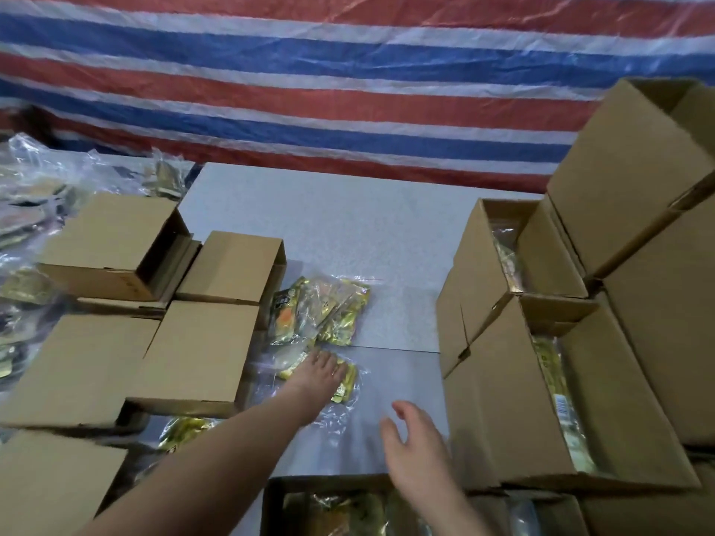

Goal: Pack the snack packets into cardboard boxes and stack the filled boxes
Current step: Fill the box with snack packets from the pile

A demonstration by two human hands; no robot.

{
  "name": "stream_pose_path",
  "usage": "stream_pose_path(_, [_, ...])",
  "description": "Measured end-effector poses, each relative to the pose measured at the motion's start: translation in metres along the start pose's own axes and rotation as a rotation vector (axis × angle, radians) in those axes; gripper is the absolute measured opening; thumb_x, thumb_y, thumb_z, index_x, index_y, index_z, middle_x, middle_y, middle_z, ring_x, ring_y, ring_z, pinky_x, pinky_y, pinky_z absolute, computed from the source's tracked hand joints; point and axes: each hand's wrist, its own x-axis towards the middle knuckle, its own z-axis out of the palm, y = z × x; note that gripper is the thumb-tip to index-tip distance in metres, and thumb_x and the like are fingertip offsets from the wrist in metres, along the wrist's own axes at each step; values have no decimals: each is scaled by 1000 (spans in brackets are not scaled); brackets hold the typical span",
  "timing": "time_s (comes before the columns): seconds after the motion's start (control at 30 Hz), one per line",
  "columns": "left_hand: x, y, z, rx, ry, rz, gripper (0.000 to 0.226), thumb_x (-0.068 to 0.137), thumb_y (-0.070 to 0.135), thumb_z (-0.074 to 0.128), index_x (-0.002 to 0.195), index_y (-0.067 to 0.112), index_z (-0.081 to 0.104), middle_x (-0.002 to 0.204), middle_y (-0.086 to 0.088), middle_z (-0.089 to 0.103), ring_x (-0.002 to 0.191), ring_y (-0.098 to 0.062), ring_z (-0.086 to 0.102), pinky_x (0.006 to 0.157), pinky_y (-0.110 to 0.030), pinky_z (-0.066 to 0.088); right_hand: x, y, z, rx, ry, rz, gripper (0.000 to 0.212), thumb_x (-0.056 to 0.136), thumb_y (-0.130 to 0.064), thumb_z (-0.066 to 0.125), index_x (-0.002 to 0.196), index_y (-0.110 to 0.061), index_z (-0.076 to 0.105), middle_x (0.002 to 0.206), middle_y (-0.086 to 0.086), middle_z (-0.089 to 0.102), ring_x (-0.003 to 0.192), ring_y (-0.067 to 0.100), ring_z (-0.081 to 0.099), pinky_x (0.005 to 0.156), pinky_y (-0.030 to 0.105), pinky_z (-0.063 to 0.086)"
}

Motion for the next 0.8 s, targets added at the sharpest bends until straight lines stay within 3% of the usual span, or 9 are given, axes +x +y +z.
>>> stream_pose_path(0.1, [17,2,4,50,-61,10,109,91,39,69,157,7,-12,164,-24,0,152,-39,2,123,-51,-1,1,8,4,17,13,8,41,100,-41,51,138,-25,52,139,-9,51,129,8,47,102,21,32])
stream_pose_path(0.17, [25,0,5,59,-60,6,119,85,52,71,156,5,-12,163,-25,7,151,-41,7,123,-52,2,-1,12,5,32,37,11,35,99,-38,54,132,-26,56,133,-11,54,126,7,49,102,20,33])
stream_pose_path(0.3, [29,0,8,66,121,60,97,87,59,61,151,-3,22,149,-23,41,143,-39,29,122,-54,4,-4,15,10,66,81,4,27,97,-31,59,123,-23,63,115,-13,55,119,8,53,98,16,33])
stream_pose_path(0.37, [19,8,12,14,118,74,87,87,61,57,145,1,35,141,-21,47,136,-37,37,121,-55,10,-6,15,10,112,108,13,22,96,-26,62,117,-21,66,108,-14,55,115,9,56,93,15,35])
stream_pose_path(0.5, [-9,16,0,-533,134,-105,70,76,55,69,129,17,43,123,-7,52,115,-27,50,104,-38,38,-12,14,3,294,207,34,9,92,-16,67,97,-23,67,102,-9,64,108,13,61,86,16,36])
stream_pose_path(0.6, [-45,-4,-54,-1050,260,-205,63,70,42,73,124,21,48,114,0,58,102,-17,60,89,-31,51,-18,-4,-15,537,233,-12,6,92,-27,68,97,-29,66,107,-10,68,107,6,64,80,10,42])
stream_pose_path(0.67, [-76,-16,-96,-1267,355,-196,42,68,35,71,105,26,54,93,7,65,78,1,63,70,-19,52,-25,-29,-31,722,122,-55,32,82,-49,62,111,-36,59,120,-15,63,109,-11,59,83,4,43])
stream_pose_path(0.7, [-92,-19,-115,-1313,414,-182,33,69,34,71,96,28,53,82,11,63,68,7,59,60,-12,47,-29,-42,-37,809,53,-88,49,75,-59,58,120,-39,54,130,-13,59,115,-12,55,92,8,43])
stream_pose_path(0.8, [-144,-21,-173,-1396,581,-130,34,72,53,69,92,31,53,75,20,60,67,12,55,57,-9,41,-43,-86,-56,895,-153,-250,91,60,-89,59,140,-50,39,146,-13,49,131,-2,48,116,33,35])
